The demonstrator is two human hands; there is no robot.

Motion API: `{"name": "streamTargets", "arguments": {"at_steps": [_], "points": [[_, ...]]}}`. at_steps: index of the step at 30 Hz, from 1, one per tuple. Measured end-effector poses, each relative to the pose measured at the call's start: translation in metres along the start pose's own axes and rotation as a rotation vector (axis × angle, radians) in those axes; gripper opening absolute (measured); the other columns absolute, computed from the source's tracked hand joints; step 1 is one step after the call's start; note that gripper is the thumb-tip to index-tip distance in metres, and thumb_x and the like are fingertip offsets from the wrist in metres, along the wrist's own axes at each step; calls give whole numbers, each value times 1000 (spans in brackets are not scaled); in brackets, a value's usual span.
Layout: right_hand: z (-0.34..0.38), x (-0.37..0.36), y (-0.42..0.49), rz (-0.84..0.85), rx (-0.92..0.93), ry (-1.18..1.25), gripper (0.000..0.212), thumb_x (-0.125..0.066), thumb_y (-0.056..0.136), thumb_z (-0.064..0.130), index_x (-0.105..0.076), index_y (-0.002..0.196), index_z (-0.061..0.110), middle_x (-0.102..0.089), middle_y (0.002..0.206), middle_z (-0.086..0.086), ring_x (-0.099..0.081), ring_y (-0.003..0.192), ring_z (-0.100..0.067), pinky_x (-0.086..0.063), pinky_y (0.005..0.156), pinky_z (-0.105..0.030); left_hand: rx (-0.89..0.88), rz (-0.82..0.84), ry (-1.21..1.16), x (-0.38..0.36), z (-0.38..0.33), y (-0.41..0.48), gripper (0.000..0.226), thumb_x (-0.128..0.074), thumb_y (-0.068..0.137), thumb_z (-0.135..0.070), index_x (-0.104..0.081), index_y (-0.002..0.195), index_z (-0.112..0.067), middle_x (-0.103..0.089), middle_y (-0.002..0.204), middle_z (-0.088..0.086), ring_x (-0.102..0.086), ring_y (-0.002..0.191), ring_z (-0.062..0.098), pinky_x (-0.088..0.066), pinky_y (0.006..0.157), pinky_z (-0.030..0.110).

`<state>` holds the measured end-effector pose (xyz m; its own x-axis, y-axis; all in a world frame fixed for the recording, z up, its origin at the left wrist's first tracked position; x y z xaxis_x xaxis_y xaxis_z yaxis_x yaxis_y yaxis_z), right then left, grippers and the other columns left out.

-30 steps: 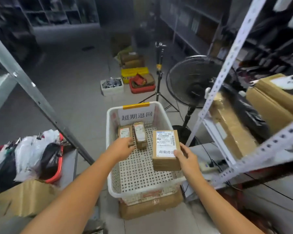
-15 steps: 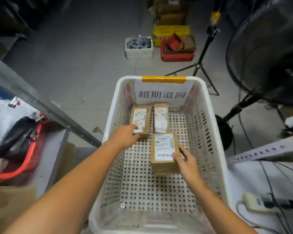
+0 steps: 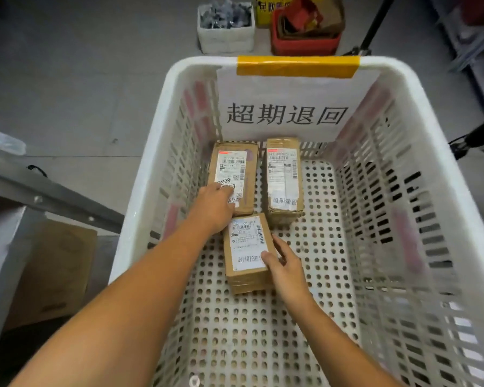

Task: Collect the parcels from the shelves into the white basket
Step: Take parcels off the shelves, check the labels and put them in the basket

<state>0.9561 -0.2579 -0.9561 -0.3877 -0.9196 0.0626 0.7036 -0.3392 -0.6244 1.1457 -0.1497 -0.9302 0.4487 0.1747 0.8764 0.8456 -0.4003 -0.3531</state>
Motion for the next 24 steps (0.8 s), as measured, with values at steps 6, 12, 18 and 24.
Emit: {"name": "streamTargets", "arguments": {"at_steps": [6, 12, 18, 24], "points": [[-19, 3, -1, 46, -17, -39, 53, -58, 96, 18, -40, 145, 28, -59, 126, 13, -58, 105, 6, -50, 75, -9, -11, -95, -43, -10, 9, 1, 43, -54, 95, -27, -47, 137, -24, -37, 141, 3, -26, 132, 23, -39, 105, 43], [-26, 2, -6, 58, -16, -64, 56, -59, 95, 16, -37, 145, 29, -59, 119, 21, -59, 108, 2, -53, 82, -14, -15, -107, -41, -8, 7, -3, 43, -54, 95, -25, -47, 138, -24, -36, 143, 3, -26, 134, 23, -35, 107, 42], [-30, -14, -10, 97, -29, -88, 61, -58, 95, 14, -32, 147, 32, -58, 125, 18, -58, 109, 5, -52, 88, -17, -30, -102, -27, -9, 8, -5, 39, -53, 96, -23, -49, 135, -23, -34, 146, 4, -25, 135, 25, -33, 108, 43], [-24, -25, 6, 44, 12, -100, 61, -55, 97, 21, -28, 150, 28, -54, 136, 9, -54, 122, -8, -48, 103, -37, -50, -101, -24, -12, 11, -2, 38, -53, 96, -22, -50, 134, -24, -35, 146, 5, -24, 135, 25, -32, 108, 43]]}}
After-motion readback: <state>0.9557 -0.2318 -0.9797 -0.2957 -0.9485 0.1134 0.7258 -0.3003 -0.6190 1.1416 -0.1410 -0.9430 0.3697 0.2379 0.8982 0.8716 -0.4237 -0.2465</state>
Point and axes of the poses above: each hand's wrist, its own y-axis towards the middle knuckle, its own x-axis out of the back of the hand, z = x × y, the point moved 5 cm from there along y, towards the middle knuckle
